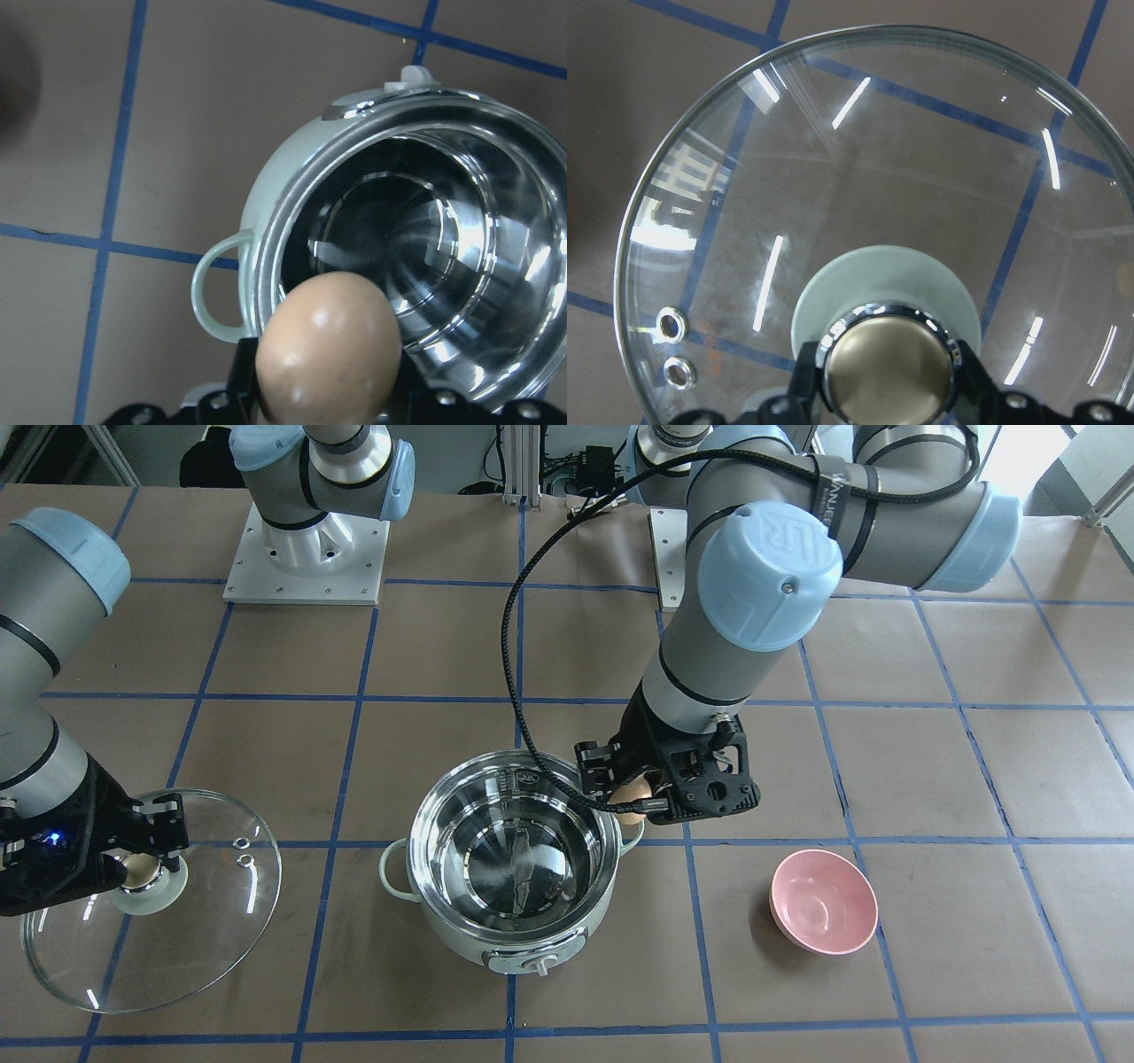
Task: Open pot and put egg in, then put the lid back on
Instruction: 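Lift the egg and carry it over the open pot with the left gripper, then lower the egg into the pot and open the left gripper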
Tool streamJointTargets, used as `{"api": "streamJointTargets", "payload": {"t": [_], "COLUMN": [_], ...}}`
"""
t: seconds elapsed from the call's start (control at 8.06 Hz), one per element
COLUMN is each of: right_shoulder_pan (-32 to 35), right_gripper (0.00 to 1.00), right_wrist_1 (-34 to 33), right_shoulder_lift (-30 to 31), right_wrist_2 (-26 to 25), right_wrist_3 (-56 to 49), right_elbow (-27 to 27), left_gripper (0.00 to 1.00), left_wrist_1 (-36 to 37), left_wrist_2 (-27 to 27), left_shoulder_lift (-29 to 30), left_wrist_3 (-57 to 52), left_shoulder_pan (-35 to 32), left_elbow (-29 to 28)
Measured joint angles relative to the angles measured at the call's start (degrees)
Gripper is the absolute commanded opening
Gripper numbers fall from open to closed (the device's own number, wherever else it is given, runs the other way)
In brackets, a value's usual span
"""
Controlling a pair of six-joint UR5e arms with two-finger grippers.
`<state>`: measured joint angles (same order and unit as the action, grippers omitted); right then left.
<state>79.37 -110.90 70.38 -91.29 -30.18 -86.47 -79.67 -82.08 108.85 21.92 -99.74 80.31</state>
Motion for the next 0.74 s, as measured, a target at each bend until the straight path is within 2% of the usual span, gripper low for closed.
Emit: {"api": "streamJointTargets", "payload": {"t": [0.37,0.74], "right_shoulder_pan": [-0.2,-0.3], "right_gripper": [0.0,0.0], "right_wrist_1": [-0.1,-0.7], "right_shoulder_lift": [0.0,0.0], "right_wrist_2": [0.1,0.1], "right_wrist_3": [-0.7,-0.8], "right_elbow": [-0.4,-0.7], "left_gripper": [0.0,0.0], "left_wrist_1": [5.9,8.2], "left_wrist_2": [1.0,0.6], "left_shoulder_lift": [5.6,11.4], "left_wrist_3": [4.1,5.5], "left_shoulder_pan": [-4.7,-6.9], "left_elbow": [-0.2,-2.7]}}
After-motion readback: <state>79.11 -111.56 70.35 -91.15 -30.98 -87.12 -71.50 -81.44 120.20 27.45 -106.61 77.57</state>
